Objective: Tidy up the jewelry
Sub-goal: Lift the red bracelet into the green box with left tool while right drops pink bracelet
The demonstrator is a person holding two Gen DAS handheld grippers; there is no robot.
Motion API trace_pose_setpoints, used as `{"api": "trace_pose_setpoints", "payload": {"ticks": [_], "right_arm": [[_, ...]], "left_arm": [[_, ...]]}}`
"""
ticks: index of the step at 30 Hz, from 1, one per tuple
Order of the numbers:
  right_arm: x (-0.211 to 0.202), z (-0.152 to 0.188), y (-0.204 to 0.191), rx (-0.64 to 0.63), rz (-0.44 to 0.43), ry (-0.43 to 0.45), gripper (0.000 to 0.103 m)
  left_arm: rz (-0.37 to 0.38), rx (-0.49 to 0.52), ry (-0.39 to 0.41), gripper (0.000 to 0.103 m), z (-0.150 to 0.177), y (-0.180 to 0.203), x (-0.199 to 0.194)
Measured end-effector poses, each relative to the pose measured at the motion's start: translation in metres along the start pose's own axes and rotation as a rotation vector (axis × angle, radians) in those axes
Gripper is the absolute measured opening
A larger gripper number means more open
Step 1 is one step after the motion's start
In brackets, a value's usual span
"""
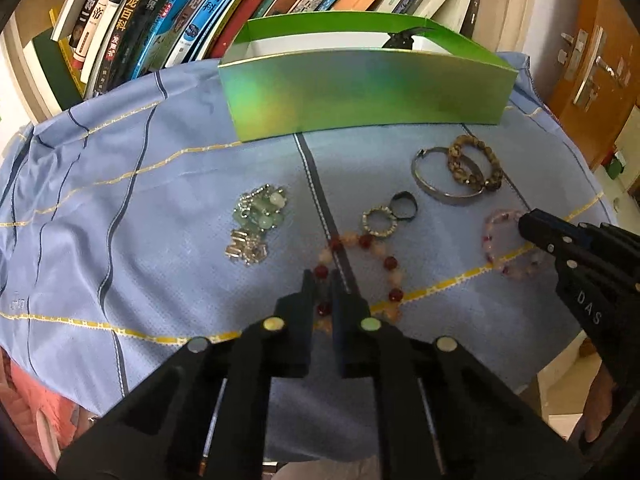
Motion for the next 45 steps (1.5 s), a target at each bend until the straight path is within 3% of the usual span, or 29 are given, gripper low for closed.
{"api": "trace_pose_setpoints", "payload": {"ticks": [13,19,24,28,31,34,41,43,44,45], "right_arm": [[-0.052,-0.030,0.013,0.014,0.031,0.166,0.008],[-0.052,-0.039,0.006,-0.016,0.024,0.172,0.008],[-0.073,-0.076,0.007,-0.025,0.035,0.268,0.008],[-0.083,-0.128,0.014,-0.005,0.016,0.357,0.008],[-0.072,-0.165,0.019,0.015,-0.003,0.352,0.008],[-0.045,-0.188,0.022,0.039,0.031,0.312,0.008],[0.039,-0.189,0.023,0.047,0.075,0.138,0.009],[0.051,-0.184,0.024,0.047,0.081,0.107,0.015],[0.052,-0.181,0.024,0.049,0.076,0.096,0.026],[0.049,-0.179,0.025,0.052,0.069,0.090,0.039]], "left_arm": [[-0.010,-0.025,0.189,0.008,-0.020,-0.006,-0.060],[0.002,-0.029,0.195,0.008,-0.030,-0.009,-0.062],[0.022,-0.035,0.296,0.008,-0.068,-0.016,-0.082],[0.039,-0.047,0.379,0.008,-0.114,-0.021,-0.094],[0.089,-0.053,0.362,0.008,-0.159,-0.020,-0.086],[0.064,-0.067,0.345,0.008,-0.189,-0.018,-0.065],[0.053,-0.100,0.176,0.009,-0.195,-0.012,0.022],[0.037,-0.088,0.149,0.013,-0.191,-0.010,0.042],[0.019,-0.084,0.155,0.018,-0.190,-0.011,0.046],[-0.002,-0.081,0.149,0.029,-0.187,-0.012,0.049]]}}
Point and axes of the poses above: each gripper's, at about its wrist camera, not at the fingertips, and x roughly the way its jaws point, y to its right, z to its underside, the point moved 2 cm from there along x, roughly the way its jaws point, and after that the axes turned 2 degrees about -x, right-handed, at the moved point
